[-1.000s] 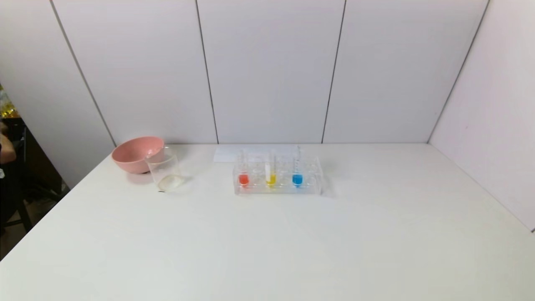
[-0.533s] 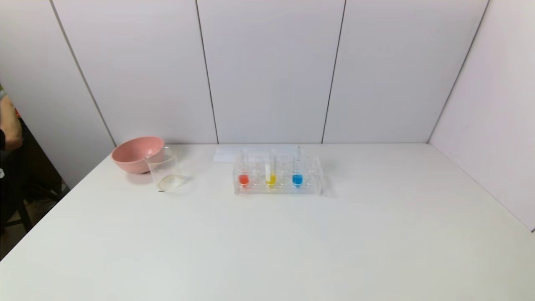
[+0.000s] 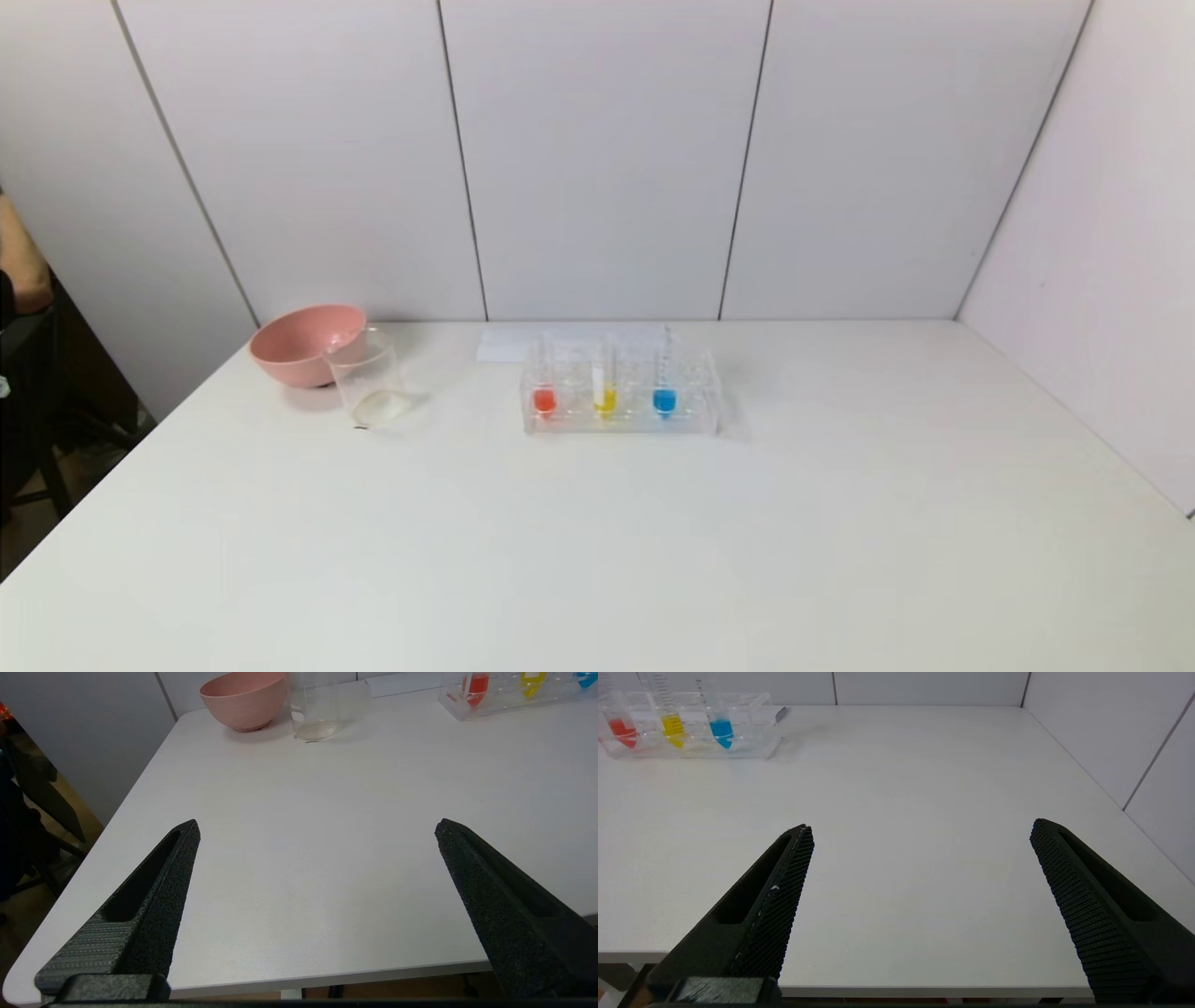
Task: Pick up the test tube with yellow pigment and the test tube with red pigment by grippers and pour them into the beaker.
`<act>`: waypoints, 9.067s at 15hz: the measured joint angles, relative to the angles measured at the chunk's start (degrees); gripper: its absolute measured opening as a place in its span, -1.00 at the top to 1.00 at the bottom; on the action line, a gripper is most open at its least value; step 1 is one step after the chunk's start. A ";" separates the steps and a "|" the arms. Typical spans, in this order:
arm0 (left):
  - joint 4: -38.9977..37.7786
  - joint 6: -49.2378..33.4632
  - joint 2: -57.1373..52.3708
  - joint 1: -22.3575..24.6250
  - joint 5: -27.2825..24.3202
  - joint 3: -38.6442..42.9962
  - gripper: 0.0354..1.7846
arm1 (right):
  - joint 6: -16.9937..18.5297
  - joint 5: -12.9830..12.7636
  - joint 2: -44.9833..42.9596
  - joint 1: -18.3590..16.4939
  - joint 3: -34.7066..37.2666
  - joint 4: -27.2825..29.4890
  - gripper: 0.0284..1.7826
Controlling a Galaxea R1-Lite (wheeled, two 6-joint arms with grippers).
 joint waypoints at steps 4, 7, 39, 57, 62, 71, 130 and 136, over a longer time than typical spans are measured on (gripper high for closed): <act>0.00 0.00 0.00 0.01 -0.01 0.00 -0.98 | 0.02 0.00 0.00 0.00 0.00 0.00 -0.91; -0.39 0.32 0.00 -0.02 0.00 0.00 -0.98 | 0.00 0.02 0.00 0.00 0.00 0.00 -0.91; -9.53 -8.44 29.14 -0.02 -8.36 -22.82 -0.98 | 0.02 0.00 0.00 0.00 0.00 0.00 -0.91; -35.47 -7.44 78.52 -11.59 -8.30 -40.05 -0.98 | 0.02 0.00 0.00 0.00 0.00 0.00 -0.91; -49.76 -7.35 91.98 -17.04 -1.35 -40.48 -0.98 | 0.00 0.02 0.00 0.00 0.00 0.00 -0.91; -61.06 -7.33 104.27 -23.47 5.22 -42.03 -0.98 | 0.00 0.00 0.00 0.00 0.00 0.00 -0.91; -66.85 -7.57 122.99 -28.82 8.06 -51.51 0.54 | 0.00 -0.02 0.00 0.00 0.00 0.00 -0.91; -67.97 -7.38 120.67 -29.39 8.01 -51.07 0.54 | 0.00 -0.02 0.00 0.00 0.00 0.00 -0.91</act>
